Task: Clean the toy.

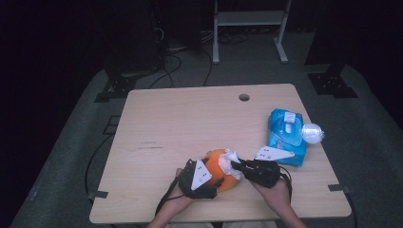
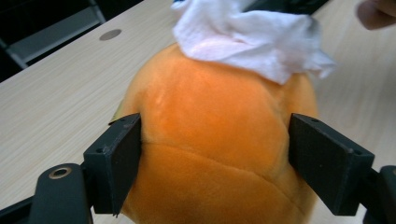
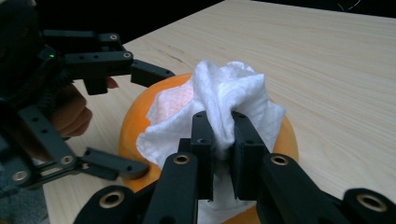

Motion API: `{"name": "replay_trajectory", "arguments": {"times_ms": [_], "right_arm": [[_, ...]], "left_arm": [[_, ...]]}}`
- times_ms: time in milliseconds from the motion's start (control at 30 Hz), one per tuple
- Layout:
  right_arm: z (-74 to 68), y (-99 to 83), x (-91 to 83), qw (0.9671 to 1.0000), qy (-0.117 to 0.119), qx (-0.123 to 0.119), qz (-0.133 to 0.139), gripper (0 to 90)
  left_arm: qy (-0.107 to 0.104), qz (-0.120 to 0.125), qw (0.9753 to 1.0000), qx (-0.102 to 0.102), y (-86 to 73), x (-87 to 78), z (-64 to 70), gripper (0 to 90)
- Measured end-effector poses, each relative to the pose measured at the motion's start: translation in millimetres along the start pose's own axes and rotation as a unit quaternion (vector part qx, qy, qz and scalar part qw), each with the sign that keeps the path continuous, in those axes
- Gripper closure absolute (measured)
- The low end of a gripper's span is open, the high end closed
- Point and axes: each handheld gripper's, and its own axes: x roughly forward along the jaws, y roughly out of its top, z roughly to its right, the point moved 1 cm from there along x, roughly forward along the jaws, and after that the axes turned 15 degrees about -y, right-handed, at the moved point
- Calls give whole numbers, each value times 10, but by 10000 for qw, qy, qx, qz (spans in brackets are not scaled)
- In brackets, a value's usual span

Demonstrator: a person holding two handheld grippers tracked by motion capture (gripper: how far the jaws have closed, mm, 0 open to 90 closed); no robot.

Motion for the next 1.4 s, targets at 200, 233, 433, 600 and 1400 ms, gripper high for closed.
{"name": "replay_trajectory", "arguments": {"times_ms": [200, 233, 433, 600, 1400], "right_arm": [[143, -85, 25, 9998, -147, 66, -121, 807], [162, -89, 30, 9998, -103, 141, -127, 807], [34, 22, -38, 9999, -75, -86, 76, 806], [90, -32, -17, 9999, -4, -98, -66, 809], [-278, 5, -75, 9979, 287, -541, 216, 810]], "left_arm": [[130, 264, 9985, -466, 13, -98, -159, 109], [50, 223, 9985, -498, -3, -74, -159, 118], [-301, 40, 9995, -47, 11, -11, 27, 220], [-525, 370, 9976, -253, 58, -154, -37, 182], [-438, 200, 9985, -278, 6, -39, -63, 263]]}}
